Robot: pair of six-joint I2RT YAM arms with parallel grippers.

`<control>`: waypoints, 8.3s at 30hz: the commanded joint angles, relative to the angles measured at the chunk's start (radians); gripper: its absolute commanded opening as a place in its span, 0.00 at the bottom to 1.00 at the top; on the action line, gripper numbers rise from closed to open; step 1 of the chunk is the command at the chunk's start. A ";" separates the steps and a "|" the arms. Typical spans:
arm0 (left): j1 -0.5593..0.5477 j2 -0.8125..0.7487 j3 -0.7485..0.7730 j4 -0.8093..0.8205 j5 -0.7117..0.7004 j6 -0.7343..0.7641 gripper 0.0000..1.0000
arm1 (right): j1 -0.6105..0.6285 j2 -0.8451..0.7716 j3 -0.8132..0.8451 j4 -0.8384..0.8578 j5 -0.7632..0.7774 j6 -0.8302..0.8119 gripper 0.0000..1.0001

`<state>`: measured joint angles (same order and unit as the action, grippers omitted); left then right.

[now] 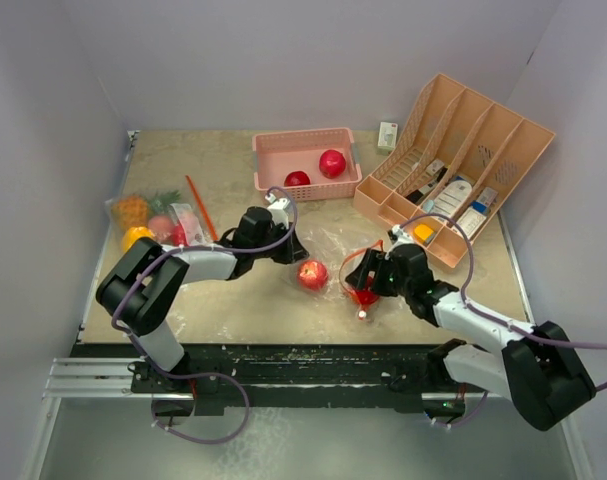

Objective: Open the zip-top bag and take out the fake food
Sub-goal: Pick up the fake fruit from the zipper food storage bag, then place the fake fruit in the bin, then pick up the fake fruit from the zipper food storage bag.

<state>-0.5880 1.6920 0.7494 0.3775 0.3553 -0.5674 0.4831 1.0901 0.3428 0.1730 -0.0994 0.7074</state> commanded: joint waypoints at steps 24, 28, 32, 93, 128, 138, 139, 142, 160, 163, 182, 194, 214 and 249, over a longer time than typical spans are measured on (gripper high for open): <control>0.120 -0.024 -0.027 0.095 -0.030 -0.073 0.00 | 0.001 0.062 0.017 0.011 -0.054 -0.029 0.89; 0.139 -0.038 -0.028 0.082 -0.039 -0.065 0.00 | 0.003 0.084 0.017 0.037 -0.081 -0.056 0.94; 0.156 -0.045 -0.018 0.069 -0.035 -0.055 0.00 | 0.003 0.108 0.030 0.023 -0.065 -0.074 0.86; 0.211 -0.122 -0.257 0.183 0.139 -0.112 0.00 | -0.109 0.728 1.166 -0.057 0.042 -0.461 0.98; 0.190 -0.076 -0.110 0.052 0.100 -0.006 0.00 | -0.127 0.144 0.137 0.191 -0.093 -0.124 0.29; 0.190 -0.099 -0.108 0.020 0.090 0.008 0.06 | -0.127 0.134 0.093 0.326 -0.212 -0.101 0.29; 0.190 -0.099 -0.108 0.018 0.088 0.009 0.07 | -0.127 0.116 0.092 0.317 -0.200 -0.106 0.30; 0.191 -0.096 -0.106 0.022 0.090 0.008 0.09 | -0.127 0.078 0.095 0.288 -0.169 -0.127 0.26; 0.207 -0.070 -0.093 0.033 0.109 -0.002 0.00 | -0.131 -0.211 0.032 0.257 -0.119 -0.077 0.00; 0.221 -0.074 -0.094 0.027 0.109 0.002 0.00 | -0.139 -0.250 0.036 0.206 -0.082 -0.081 0.00; 0.264 -0.163 -0.101 -0.017 0.080 0.022 0.00 | -0.169 -0.208 0.058 0.154 -0.103 -0.123 0.29; 0.263 -0.121 -0.090 -0.023 0.043 0.050 0.00 | -0.198 -0.149 0.086 -0.005 0.103 -0.078 0.36; 0.263 -0.099 -0.091 -0.020 0.032 0.070 0.00 | -0.222 0.381 0.150 0.563 -0.223 -0.127 0.00; 0.244 -0.244 0.035 -0.107 0.104 -0.008 0.00 | -0.222 0.628 0.061 1.123 -0.538 0.048 0.25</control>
<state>-0.3408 1.4090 0.8001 0.2234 0.4446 -0.5648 0.2615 1.7164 0.4095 1.1725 -0.5945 0.7265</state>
